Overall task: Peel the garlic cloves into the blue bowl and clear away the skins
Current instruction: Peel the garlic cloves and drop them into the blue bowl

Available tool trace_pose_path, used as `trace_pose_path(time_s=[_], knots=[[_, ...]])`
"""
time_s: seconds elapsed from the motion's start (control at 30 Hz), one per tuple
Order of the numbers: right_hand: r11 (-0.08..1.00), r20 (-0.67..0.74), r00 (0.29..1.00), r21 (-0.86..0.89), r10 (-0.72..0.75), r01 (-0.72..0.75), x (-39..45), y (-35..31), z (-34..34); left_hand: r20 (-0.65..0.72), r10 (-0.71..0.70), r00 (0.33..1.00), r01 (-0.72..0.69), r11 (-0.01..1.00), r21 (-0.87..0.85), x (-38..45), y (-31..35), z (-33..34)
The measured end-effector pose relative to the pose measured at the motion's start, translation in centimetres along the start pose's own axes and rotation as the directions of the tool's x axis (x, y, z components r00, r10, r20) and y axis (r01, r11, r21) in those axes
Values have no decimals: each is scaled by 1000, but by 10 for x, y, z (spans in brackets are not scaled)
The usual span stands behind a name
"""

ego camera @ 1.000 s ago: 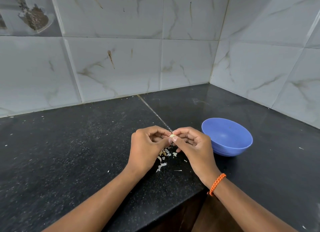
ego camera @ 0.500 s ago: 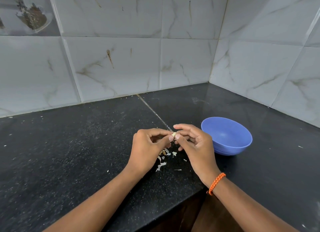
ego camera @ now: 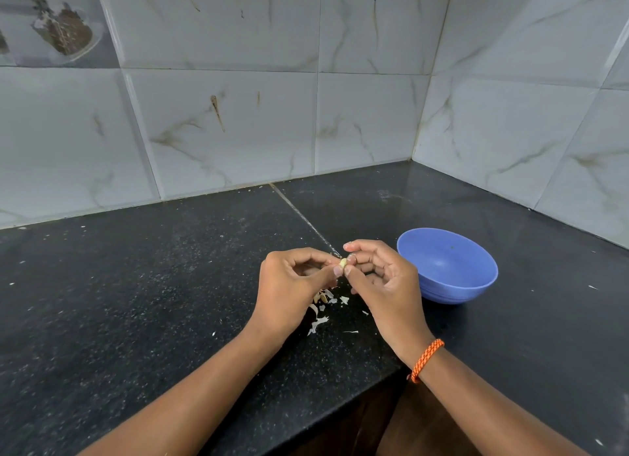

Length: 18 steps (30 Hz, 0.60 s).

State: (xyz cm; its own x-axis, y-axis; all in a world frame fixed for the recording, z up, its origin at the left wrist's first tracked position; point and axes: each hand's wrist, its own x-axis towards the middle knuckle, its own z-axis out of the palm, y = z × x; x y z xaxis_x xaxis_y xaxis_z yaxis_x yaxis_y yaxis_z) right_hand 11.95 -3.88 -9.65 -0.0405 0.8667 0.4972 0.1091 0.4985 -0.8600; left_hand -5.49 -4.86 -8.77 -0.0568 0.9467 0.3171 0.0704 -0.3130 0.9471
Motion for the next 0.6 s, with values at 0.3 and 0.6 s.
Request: trace_pose_path(time_s=[0.3,0.6], knots=[[997,46,998,75,31,-34,0,0,2,-28,-60,998,56,989,-141,-2,8,1],[997,23,999,71,33,-35,0,-2,3,-131,-23,991,16,999,-50,-1,3,4]])
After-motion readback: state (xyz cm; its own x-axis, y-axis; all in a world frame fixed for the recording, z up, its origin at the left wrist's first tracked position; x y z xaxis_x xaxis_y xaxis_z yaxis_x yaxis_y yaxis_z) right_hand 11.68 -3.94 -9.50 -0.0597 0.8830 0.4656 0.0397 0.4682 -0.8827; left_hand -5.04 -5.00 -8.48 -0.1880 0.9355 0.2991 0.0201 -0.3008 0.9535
